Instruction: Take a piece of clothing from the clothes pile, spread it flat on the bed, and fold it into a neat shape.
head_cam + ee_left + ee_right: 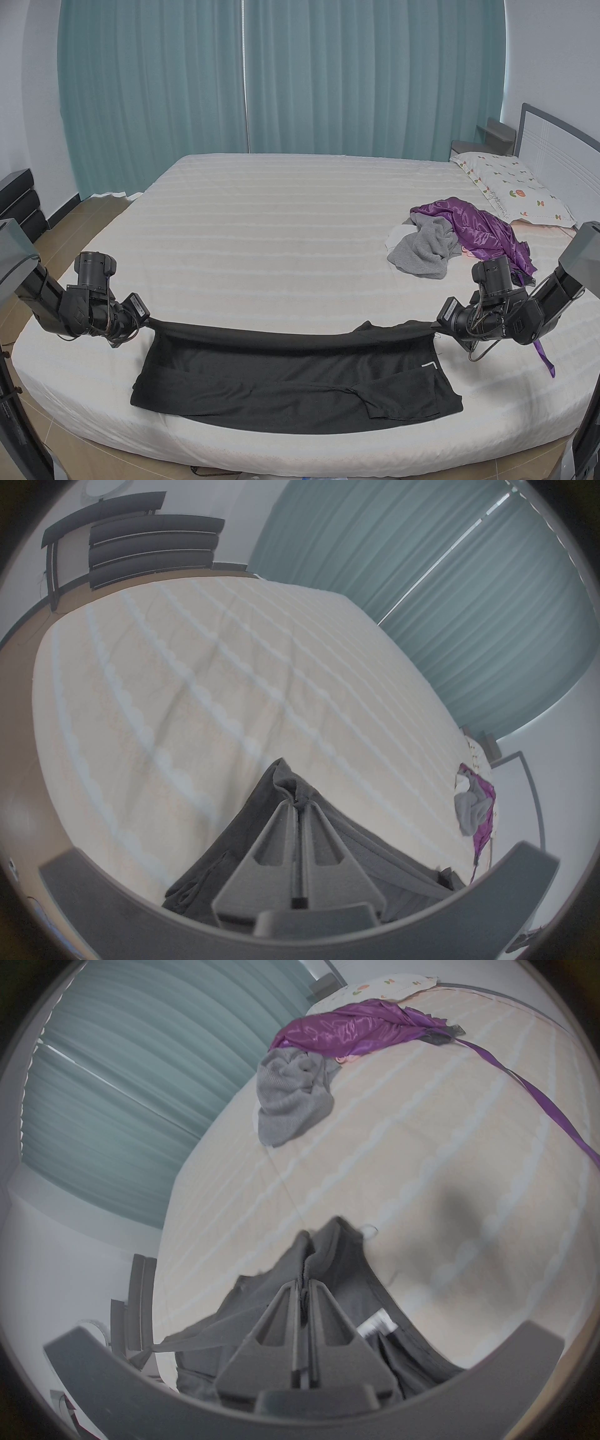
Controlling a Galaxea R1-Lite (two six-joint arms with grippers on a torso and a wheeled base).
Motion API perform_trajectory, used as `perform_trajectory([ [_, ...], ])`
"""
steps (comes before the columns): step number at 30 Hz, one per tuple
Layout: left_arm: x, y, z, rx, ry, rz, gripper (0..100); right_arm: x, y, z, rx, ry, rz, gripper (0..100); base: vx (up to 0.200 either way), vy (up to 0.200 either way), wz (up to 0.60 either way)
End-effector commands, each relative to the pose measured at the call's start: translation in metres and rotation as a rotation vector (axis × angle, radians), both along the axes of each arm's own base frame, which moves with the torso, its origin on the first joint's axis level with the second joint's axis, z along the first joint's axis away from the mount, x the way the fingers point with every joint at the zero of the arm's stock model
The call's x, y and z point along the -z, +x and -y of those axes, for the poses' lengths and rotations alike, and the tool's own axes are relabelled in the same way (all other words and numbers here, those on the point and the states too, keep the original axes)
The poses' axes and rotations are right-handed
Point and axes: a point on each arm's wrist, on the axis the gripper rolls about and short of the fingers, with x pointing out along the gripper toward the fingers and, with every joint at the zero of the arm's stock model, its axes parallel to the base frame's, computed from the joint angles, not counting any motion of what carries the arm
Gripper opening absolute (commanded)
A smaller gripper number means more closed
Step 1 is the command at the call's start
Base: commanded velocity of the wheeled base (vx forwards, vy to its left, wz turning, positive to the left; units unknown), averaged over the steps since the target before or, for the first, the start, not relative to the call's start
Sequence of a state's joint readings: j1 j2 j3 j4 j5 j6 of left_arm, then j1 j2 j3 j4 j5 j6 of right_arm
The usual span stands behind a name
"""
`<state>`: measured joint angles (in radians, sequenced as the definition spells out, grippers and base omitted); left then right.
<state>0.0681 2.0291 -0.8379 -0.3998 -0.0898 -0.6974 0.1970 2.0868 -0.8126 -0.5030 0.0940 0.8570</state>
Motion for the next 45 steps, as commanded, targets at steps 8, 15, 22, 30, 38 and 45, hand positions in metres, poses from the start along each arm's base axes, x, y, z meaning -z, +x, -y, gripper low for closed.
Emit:
perform_trajectory([
  [8,0.019,-0.023,0.001,0.045,0.033,-0.097,0,0.027,-0.025,-0.005,-0.069,-0.032,-0.081,0,0.000,0.000,0.00],
  [15,0.030,-0.026,0.001,0.048,0.030,-0.136,0,0.040,-0.025,-0.011,-0.087,-0.046,-0.097,0,0.000,0.000,0.00],
  [22,0.031,-0.033,0.002,0.051,0.029,-0.153,100,0.038,-0.026,-0.010,-0.103,-0.064,-0.087,100,0.000,0.000,0.00],
  [30,-0.003,-0.021,-0.012,0.011,0.016,-0.021,100,0.006,-0.013,0.005,-0.056,-0.021,0.023,100,0.000,0.000,0.00],
  [38,0.020,0.024,-0.016,0.062,-0.026,-0.013,100,0.024,0.001,0.010,-0.086,0.052,-0.019,100,0.000,0.000,0.00],
  [45,0.051,0.048,-0.015,0.092,-0.013,-0.045,100,0.032,0.003,0.016,-0.093,0.092,-0.047,100,0.000,0.000,0.00],
])
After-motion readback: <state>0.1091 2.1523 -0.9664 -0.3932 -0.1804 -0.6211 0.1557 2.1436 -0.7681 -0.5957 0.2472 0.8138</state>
